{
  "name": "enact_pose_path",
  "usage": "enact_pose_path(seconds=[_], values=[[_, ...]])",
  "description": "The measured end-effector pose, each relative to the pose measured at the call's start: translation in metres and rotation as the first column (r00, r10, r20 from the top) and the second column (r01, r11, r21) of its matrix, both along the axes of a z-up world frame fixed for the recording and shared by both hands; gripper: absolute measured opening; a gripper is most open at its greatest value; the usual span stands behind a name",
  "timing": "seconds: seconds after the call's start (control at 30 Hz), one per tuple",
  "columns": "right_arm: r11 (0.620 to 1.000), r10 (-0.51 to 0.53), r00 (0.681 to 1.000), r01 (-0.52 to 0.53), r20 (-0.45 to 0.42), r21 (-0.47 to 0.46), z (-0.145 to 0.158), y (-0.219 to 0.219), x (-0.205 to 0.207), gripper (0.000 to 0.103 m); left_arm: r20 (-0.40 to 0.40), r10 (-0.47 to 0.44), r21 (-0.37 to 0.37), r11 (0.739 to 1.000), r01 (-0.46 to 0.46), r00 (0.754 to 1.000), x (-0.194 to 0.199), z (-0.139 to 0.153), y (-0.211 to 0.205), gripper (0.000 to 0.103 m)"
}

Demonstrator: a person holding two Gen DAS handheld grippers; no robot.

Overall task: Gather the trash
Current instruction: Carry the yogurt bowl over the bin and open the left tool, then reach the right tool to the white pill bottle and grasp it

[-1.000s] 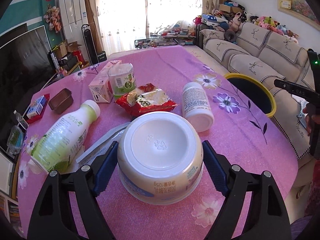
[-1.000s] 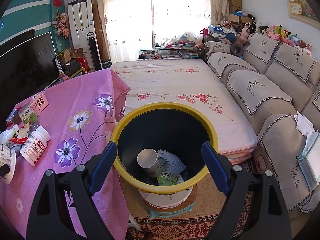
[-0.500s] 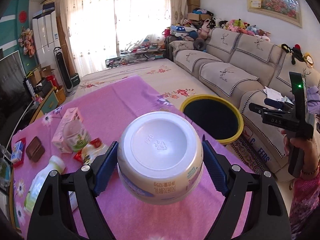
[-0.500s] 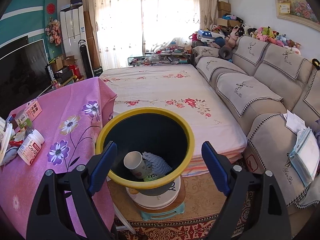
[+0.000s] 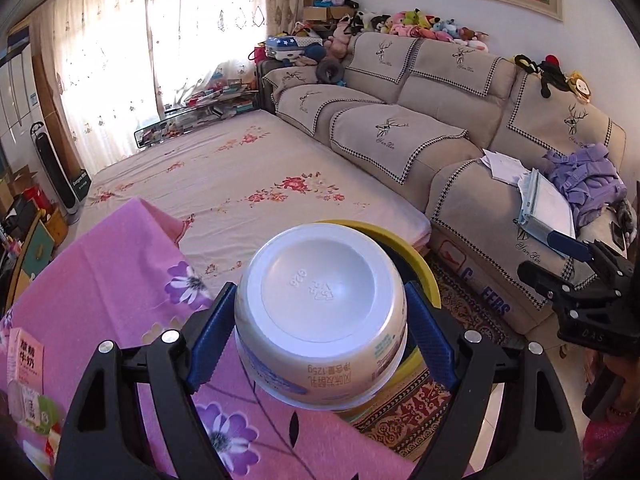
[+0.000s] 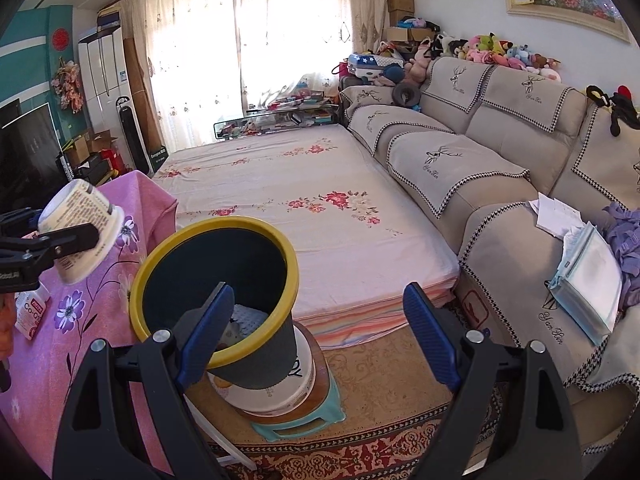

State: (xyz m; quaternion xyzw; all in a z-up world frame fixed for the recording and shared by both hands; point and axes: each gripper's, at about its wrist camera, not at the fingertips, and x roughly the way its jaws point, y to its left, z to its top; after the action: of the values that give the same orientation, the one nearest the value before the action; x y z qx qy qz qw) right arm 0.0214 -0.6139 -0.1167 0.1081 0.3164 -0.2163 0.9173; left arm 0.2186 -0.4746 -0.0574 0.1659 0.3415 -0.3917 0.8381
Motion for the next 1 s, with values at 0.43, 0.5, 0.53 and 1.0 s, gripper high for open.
enact_pose_path(seconds=[0.43,0.5,0.53,1.0], values=[[1.0,0.018,1.0,-0.018,-0.011,0.02,-0.007,0.006,0.004,0.082,0.032,0.074,-0.076,0.995,-0.072,0.997,0.006,0.025,0.013,0.095],[0.999,0.033,0.999,-0.033,-0.013,0.017,-0.006,0.011,0.006,0.082,0.044,0.095,-0.098,0.991,-0.09,0.995,-0.004,0.034,0.035,0.096],[0.999,0.041,0.999,-0.041,-0.016,0.015,-0.006,0.014,0.008,0.082,0.046,0.105,-0.11,0.989,-0.1,0.993,-0.009,0.038,0.047,0.097],[0.969,0.246,0.968,-0.246,-0.04,-0.001,0.002,0.104,0.048,0.083,0.107,0.437,-0.172,0.893,-0.417,0.893,-0.073,0.056,0.286,0.098]])
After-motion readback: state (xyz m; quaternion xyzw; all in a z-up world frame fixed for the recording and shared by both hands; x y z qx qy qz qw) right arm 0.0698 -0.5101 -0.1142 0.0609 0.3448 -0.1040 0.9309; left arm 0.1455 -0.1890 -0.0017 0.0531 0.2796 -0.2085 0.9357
